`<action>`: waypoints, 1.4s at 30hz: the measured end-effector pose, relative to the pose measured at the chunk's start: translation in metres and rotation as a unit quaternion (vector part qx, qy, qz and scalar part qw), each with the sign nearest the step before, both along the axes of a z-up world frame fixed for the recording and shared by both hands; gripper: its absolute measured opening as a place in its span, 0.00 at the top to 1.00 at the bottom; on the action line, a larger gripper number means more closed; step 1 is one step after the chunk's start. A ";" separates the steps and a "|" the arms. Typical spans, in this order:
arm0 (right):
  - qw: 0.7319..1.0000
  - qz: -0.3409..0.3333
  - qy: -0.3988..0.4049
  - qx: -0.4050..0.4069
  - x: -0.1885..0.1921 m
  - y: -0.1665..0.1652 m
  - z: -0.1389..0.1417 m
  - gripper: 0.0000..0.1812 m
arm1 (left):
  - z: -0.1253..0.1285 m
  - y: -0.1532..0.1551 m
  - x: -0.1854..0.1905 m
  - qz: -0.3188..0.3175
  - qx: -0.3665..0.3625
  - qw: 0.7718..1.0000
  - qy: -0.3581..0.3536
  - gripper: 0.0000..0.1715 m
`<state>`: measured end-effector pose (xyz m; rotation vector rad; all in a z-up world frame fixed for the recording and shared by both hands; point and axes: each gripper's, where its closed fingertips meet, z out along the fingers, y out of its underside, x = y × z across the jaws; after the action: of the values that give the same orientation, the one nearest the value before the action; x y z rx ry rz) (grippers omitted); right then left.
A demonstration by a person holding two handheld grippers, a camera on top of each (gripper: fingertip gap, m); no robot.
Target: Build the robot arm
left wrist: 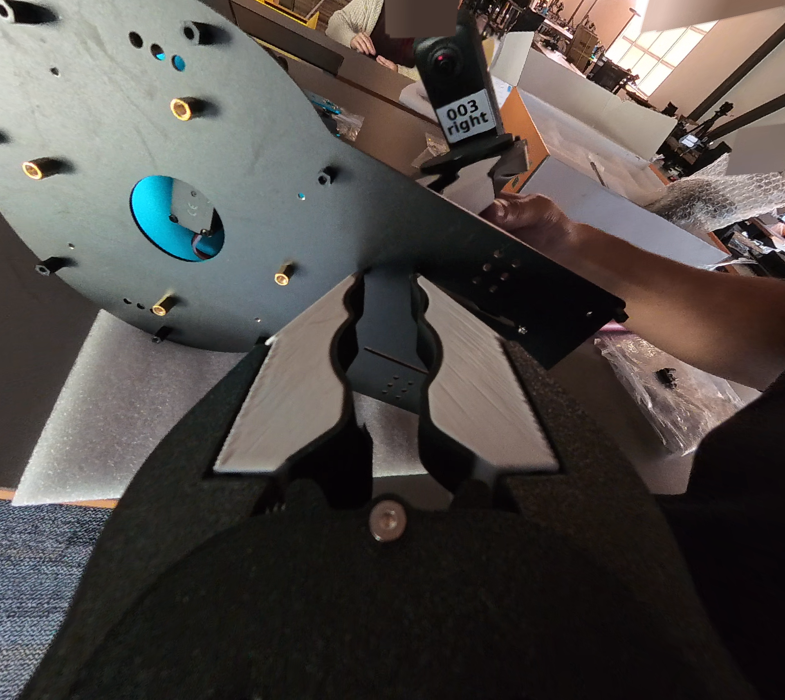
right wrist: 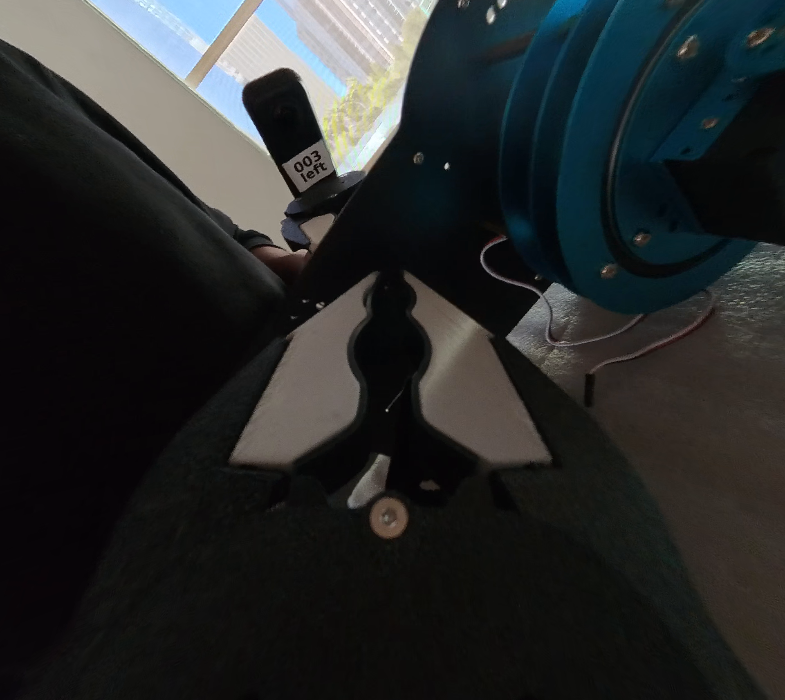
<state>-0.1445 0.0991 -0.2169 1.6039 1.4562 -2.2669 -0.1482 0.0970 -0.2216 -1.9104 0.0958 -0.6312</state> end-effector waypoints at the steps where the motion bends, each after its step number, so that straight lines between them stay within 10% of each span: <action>1: 1.000 0.009 -0.002 -0.003 0.001 -0.002 0.000 0.97 | 0.000 0.000 0.000 0.000 -0.001 1.000 0.000 0.89; 15: 0.998 0.055 -0.007 -0.001 0.002 -0.008 -0.004 0.98 | 0.001 0.000 -0.001 0.000 -0.004 1.000 0.008 0.88; 27: 0.933 0.167 -0.209 -0.239 0.001 -0.009 -0.005 0.98 | 0.002 0.001 -0.001 -0.005 -0.006 1.000 0.017 0.88; 38: 0.970 0.113 -0.182 -0.115 0.009 0.007 -0.003 0.81 | 0.001 0.001 -0.002 -0.006 -0.010 1.000 0.015 0.88; 42: 0.988 0.065 -0.058 0.127 0.019 0.020 -0.001 0.83 | 0.001 0.002 -0.002 -0.008 -0.011 1.000 0.014 0.87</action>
<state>-0.1253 0.1188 -0.2177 1.6140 1.8205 -1.9502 -0.1499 0.0988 -0.2207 -1.9410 0.1231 -0.6199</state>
